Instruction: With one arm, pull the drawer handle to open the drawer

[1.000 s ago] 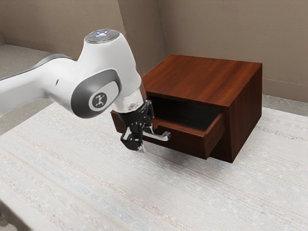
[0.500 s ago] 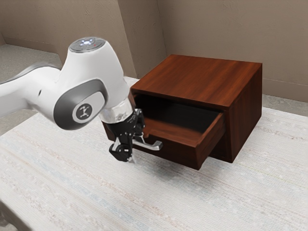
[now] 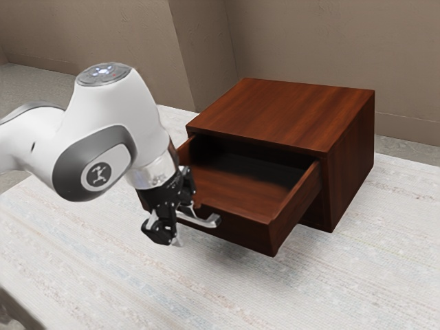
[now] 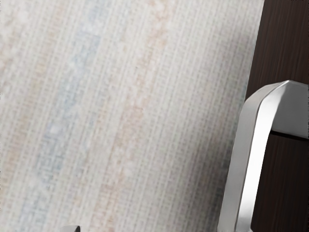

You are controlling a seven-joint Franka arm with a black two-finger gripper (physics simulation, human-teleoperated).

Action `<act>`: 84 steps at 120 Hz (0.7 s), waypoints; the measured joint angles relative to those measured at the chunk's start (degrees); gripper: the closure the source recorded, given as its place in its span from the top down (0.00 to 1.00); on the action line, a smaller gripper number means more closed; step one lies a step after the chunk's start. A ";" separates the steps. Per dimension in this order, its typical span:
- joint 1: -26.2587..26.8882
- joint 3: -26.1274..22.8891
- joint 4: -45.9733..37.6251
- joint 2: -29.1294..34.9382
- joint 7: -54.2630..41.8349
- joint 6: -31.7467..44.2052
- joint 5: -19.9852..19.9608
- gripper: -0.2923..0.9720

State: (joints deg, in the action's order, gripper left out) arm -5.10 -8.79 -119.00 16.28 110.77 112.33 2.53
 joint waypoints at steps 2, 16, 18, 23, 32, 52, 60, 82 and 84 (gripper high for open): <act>0.00 0.00 -0.05 0.06 0.01 0.00 -0.01 0.52; 0.01 0.00 -0.29 0.30 0.05 -0.02 -0.06 0.52; 0.02 0.01 -0.37 0.41 0.05 -0.03 -0.06 0.52; 0.03 0.01 -0.61 0.72 0.06 -0.04 -0.09 0.52; 0.04 0.01 -0.86 0.99 0.07 -0.08 -0.11 0.52; 0.01 0.01 -0.86 1.35 0.25 -0.22 -0.13 0.52; -0.01 0.00 -0.77 1.33 0.31 -0.23 -0.13 0.53; 0.03 0.01 -0.65 1.27 0.49 -0.22 -0.10 0.54; 0.03 0.01 -0.64 1.27 0.51 -0.22 -0.10 0.54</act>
State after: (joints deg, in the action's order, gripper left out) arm -5.06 -8.77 -119.65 17.55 111.28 112.11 2.43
